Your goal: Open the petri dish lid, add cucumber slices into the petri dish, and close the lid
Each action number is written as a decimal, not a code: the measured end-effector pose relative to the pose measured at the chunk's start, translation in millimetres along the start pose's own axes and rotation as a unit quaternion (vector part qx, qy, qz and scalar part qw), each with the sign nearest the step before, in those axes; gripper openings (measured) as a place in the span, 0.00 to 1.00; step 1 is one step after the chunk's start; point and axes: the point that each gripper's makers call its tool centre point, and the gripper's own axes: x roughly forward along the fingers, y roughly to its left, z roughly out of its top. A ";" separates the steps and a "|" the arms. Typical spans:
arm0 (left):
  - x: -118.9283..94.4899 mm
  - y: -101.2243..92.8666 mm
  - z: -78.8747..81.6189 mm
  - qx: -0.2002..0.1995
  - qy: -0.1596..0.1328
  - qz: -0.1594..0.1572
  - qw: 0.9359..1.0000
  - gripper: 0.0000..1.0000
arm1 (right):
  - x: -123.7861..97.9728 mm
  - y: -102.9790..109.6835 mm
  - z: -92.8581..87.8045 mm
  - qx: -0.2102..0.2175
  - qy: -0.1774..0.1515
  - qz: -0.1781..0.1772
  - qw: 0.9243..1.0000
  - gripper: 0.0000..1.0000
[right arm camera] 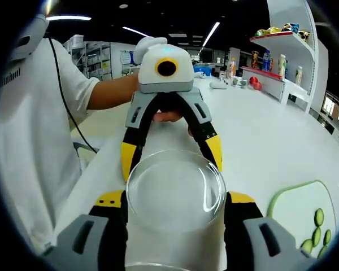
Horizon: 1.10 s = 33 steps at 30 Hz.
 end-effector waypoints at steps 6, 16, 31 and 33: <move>-0.1 0.0 0.3 -0.001 -0.001 -0.001 1.000 0.67 | 0.2 0.0 0.1 -0.001 0.001 -0.001 1.000 0.68; -0.7 0.3 0.8 0.003 0.000 0.001 1.000 0.66 | 0.5 0.1 0.7 -0.005 0.005 -0.001 1.000 0.68; -2.2 1.3 7.0 0.013 -0.001 0.005 1.000 0.66 | -6.1 -2.4 4.9 -0.012 0.007 -0.007 1.000 0.67; -2.1 1.4 9.4 0.015 -0.003 0.005 1.000 0.66 | -8.1 -2.6 6.0 -0.014 0.007 -0.008 1.000 0.67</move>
